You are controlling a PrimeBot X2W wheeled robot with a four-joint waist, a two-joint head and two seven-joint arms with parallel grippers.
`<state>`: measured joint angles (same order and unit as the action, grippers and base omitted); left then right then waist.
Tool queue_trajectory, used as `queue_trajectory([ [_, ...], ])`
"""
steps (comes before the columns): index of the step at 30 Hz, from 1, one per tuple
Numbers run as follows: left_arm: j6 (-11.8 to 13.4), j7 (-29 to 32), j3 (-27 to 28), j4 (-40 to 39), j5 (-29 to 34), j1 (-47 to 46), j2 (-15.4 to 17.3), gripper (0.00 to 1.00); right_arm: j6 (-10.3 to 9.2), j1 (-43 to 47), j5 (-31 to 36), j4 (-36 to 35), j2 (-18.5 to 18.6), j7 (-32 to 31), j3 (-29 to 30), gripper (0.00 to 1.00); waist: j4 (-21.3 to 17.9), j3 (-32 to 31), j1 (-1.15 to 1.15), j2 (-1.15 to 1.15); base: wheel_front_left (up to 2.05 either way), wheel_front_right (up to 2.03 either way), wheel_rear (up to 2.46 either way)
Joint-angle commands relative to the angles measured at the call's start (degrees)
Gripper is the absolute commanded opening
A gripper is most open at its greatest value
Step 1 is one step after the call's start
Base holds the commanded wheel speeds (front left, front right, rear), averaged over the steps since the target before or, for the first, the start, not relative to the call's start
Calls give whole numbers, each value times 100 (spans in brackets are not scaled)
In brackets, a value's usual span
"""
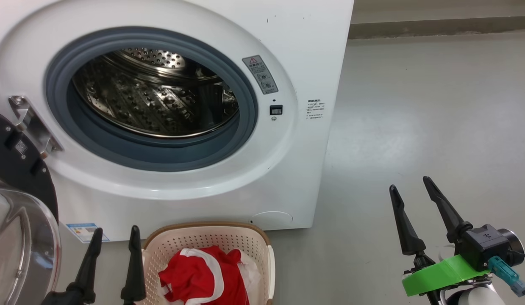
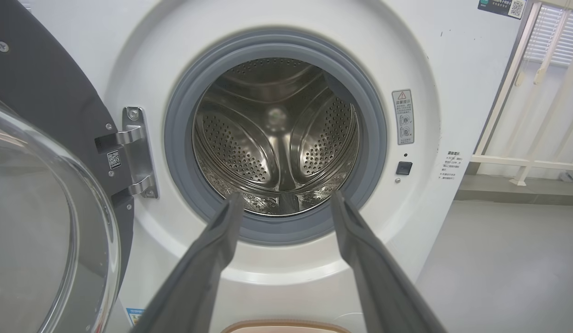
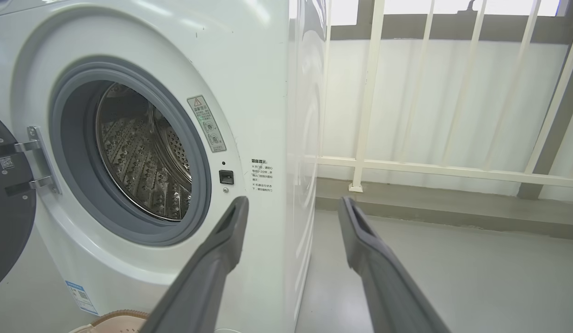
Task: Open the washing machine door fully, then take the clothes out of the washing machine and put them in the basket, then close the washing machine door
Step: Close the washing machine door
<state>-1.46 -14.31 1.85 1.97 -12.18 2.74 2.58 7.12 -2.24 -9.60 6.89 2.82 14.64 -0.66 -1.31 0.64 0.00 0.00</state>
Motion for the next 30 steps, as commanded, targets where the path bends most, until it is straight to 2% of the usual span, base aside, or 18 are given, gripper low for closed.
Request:
queue_trajectory([
  [1,50,-69,163,-173,35,-16,31,100,36,32,11,-163,6,36,-132,100,1,3,0,0,-81,81,0],
  [9,31,-69,141,-180,94,-10,30,100,36,42,-9,-159,6,36,-146,100,-2,19,0,0,-143,143,0],
  [19,-140,-69,138,-323,38,-36,30,100,36,-4,-26,-165,6,36,-159,100,-8,105,0,0,-168,168,0],
  [30,-34,-69,126,-353,106,-30,30,100,36,-44,-30,-162,6,36,-159,100,11,138,0,0,-42,42,0],
])
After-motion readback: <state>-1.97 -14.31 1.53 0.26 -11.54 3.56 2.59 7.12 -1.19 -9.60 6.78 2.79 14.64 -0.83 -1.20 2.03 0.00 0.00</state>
